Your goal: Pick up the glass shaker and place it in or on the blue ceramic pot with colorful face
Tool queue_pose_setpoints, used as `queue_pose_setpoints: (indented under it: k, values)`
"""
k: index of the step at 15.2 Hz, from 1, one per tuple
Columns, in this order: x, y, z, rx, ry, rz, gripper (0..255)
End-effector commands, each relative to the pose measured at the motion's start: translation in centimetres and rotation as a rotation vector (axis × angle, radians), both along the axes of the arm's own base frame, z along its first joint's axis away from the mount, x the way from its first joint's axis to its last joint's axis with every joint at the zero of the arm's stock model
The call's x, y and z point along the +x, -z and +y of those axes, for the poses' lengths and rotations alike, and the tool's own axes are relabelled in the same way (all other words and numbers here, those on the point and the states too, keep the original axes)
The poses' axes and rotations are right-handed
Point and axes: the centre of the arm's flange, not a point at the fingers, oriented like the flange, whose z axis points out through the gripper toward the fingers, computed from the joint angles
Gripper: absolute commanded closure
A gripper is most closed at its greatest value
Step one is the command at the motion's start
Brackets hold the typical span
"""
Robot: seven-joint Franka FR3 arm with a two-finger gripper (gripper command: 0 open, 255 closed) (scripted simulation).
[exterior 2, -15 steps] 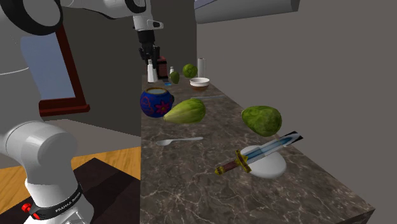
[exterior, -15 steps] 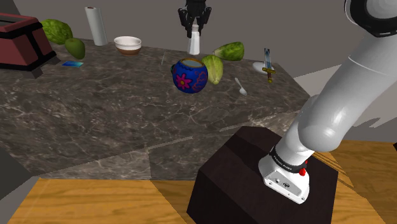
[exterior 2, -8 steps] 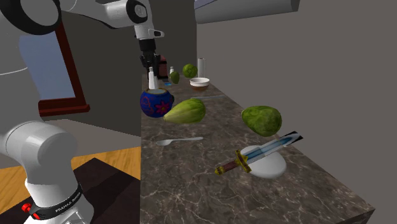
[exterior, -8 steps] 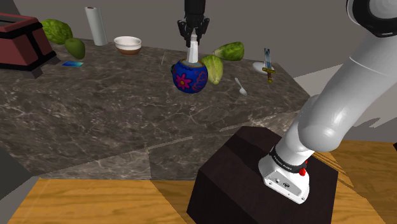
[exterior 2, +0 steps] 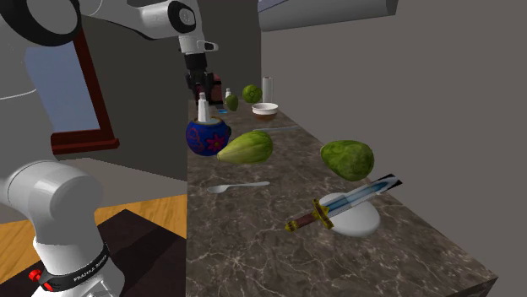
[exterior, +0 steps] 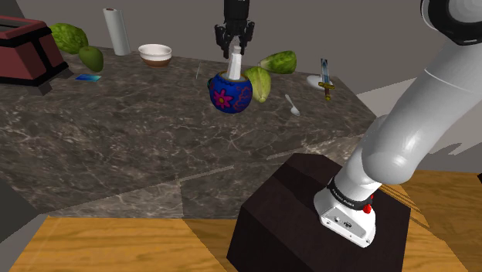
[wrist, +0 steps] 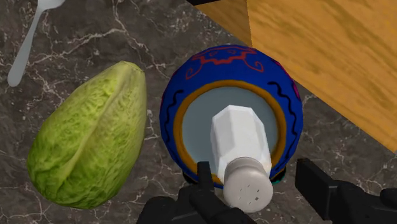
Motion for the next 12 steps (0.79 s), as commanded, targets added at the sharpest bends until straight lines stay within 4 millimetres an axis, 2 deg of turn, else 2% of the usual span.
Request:
queue_pose_setpoints:
  k: [1,5,9,12]
  values:
    - [0.0,0.0,0.0,0.0,0.0,0.0,0]
    - [0.0,0.0,0.0,0.0,0.0,0.0,0]
    - [0.0,-5.0,0.5,0.0,0.0,0.0,0]
    - [0.0,-5.0,0.5,0.0,0.0,0.0,0]
